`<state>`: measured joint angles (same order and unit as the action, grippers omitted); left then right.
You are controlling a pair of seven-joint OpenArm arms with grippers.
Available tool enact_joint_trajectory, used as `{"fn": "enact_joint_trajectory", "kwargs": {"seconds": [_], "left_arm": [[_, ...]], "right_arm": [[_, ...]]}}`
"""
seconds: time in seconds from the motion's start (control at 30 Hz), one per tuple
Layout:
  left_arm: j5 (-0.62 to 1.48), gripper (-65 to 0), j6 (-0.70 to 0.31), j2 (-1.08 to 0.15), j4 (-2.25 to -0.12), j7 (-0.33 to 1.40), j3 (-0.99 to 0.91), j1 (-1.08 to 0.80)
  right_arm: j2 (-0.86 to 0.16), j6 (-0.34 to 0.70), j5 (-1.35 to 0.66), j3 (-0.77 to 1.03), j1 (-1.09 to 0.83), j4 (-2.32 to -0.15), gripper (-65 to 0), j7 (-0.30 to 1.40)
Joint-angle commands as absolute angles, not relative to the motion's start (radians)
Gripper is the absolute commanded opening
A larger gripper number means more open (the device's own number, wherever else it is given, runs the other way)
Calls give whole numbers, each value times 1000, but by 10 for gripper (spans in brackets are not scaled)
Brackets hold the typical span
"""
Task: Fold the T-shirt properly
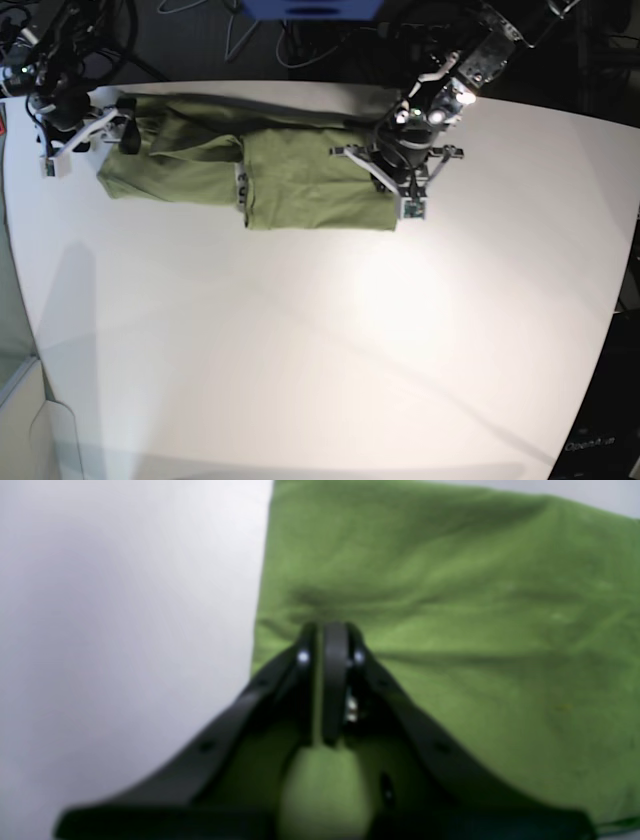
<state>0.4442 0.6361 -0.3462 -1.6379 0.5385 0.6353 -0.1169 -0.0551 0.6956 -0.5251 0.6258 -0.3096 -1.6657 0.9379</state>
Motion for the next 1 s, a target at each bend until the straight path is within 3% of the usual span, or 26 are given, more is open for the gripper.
{"fn": "enact_joint_trajectory", "kwargs": {"seconds": [0.0,0.33,0.43,0.6,0.73,0.8,0.97], "left_arm": [[472,-625,680,-361,-1621,644,633,-136],[472,-625,680,-364,-1621,645,633,-137],[472,-625,680,-363,-1621,647,633,-137],[472,-626,680,-360,-1621,647,633,-137],[472,-626,680,-358,-1621,647,633,-137],[472,-626,680,-358,-1621,647,633,-137],[472,-626,680,-357,-1621,647,633,-137]], "right_arm": [[-67,698,-538,622,-303,-1667,-62,921],[-81,698,-536,599,-286,-1615,-75,920],[-77,698,-536,598,-283,-1615,-183,921],[-65,698,-536,579,-286,-1615,-467,921],[-65,698,-536,578,-286,-1615,-614,924],[-65,698,-536,578,-286,-1618,-649,926],[-71,698,-536,576,-285,-1624,-644,928]]}}
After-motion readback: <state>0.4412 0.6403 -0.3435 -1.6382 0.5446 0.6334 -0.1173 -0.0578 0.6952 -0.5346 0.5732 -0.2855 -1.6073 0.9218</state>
